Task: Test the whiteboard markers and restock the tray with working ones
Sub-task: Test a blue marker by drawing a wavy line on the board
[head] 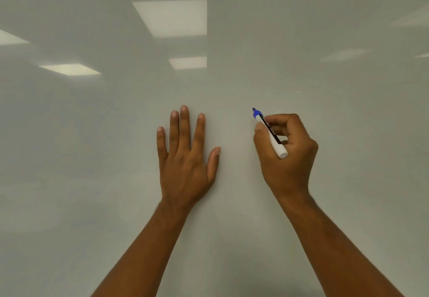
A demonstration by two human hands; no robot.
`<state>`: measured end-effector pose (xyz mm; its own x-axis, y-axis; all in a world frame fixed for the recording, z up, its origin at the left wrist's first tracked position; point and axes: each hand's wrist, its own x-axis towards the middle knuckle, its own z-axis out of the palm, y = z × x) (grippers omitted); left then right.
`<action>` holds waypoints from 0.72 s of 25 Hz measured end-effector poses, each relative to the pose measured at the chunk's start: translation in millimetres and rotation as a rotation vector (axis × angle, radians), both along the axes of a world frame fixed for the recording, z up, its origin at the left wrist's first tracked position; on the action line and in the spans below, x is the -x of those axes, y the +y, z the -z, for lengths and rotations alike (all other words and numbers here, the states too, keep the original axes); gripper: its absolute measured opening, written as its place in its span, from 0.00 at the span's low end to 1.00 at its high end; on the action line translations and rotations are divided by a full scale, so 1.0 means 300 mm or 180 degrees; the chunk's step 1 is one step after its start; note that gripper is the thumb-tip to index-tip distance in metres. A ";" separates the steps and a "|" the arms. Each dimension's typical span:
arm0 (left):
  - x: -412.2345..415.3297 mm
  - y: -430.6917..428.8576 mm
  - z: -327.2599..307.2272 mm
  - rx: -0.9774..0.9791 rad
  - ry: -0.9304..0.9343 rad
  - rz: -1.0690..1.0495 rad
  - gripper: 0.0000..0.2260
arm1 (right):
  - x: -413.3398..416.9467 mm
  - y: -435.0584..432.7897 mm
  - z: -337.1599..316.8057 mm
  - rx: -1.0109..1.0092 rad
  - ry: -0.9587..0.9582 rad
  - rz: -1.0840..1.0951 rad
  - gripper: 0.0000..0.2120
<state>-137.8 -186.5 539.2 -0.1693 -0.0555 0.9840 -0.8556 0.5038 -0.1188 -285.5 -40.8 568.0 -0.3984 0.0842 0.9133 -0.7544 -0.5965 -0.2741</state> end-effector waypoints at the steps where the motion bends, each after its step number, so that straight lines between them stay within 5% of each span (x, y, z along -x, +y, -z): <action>1: -0.002 -0.005 0.002 0.0025 0.0000 -0.0005 0.36 | 0.009 -0.009 -0.004 -0.0024 -0.0011 0.0093 0.06; 9: 0.006 -0.008 0.008 0.0130 0.0020 0.0024 0.35 | 0.041 -0.027 0.016 -0.0431 0.0191 0.0427 0.05; 18: 0.000 -0.013 0.020 0.0282 0.0102 0.0042 0.34 | -0.045 0.093 0.559 -0.1630 -0.0236 0.1162 0.11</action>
<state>-137.9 -190.5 533.2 -0.1378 0.0341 0.9899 -0.8530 0.5039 -0.1361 -272.0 -12.8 400.2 -0.4904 -0.2137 0.8449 -0.8525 -0.0836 -0.5160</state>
